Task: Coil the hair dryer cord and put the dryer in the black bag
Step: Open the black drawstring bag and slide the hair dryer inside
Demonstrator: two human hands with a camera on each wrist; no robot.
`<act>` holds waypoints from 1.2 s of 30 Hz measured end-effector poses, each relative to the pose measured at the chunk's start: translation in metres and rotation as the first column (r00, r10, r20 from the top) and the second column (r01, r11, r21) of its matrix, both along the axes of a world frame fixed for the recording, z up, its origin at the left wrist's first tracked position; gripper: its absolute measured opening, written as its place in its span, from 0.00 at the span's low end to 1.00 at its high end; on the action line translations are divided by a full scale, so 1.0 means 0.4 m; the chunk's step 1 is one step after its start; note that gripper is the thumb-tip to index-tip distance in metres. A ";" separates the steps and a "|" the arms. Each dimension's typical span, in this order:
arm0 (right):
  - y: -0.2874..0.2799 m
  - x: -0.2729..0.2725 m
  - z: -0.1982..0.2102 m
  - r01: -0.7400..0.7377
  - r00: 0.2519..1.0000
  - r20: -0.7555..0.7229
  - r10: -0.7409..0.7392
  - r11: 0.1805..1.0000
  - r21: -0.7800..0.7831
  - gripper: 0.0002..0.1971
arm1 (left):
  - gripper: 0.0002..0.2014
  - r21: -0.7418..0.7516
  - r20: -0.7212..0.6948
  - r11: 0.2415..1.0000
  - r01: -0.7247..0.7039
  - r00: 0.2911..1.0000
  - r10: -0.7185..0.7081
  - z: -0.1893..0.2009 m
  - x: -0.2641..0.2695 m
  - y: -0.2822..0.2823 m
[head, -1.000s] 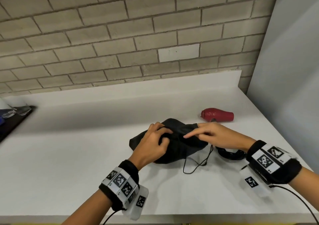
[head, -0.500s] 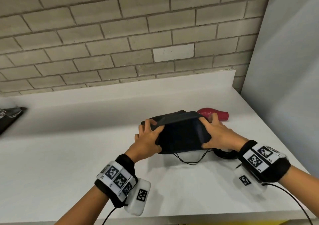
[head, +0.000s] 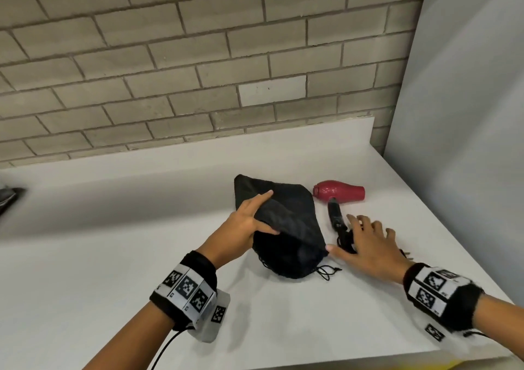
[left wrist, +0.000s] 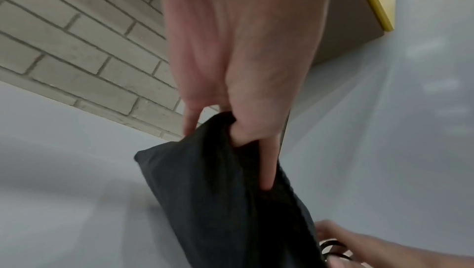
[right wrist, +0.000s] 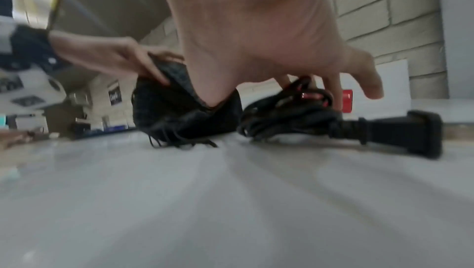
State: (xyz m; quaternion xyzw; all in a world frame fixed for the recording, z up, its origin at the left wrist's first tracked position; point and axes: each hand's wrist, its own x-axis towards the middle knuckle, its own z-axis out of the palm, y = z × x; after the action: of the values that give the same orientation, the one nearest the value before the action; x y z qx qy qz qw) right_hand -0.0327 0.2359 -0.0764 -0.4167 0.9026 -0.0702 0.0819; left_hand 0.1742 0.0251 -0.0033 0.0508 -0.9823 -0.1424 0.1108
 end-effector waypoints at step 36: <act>0.087 0.017 0.171 -0.165 0.767 0.456 0.452 0.825 -0.541 0.03 | 0.47 0.452 0.305 0.887 -0.098 0.951 -0.050 0.020 0.023 -0.006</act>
State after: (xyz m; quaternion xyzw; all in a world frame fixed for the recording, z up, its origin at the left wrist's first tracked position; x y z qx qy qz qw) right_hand -0.0260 0.2706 -0.0080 -0.5308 0.7076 -0.3920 0.2526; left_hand 0.1832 0.0228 0.0045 0.1094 -0.9244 -0.3608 -0.0573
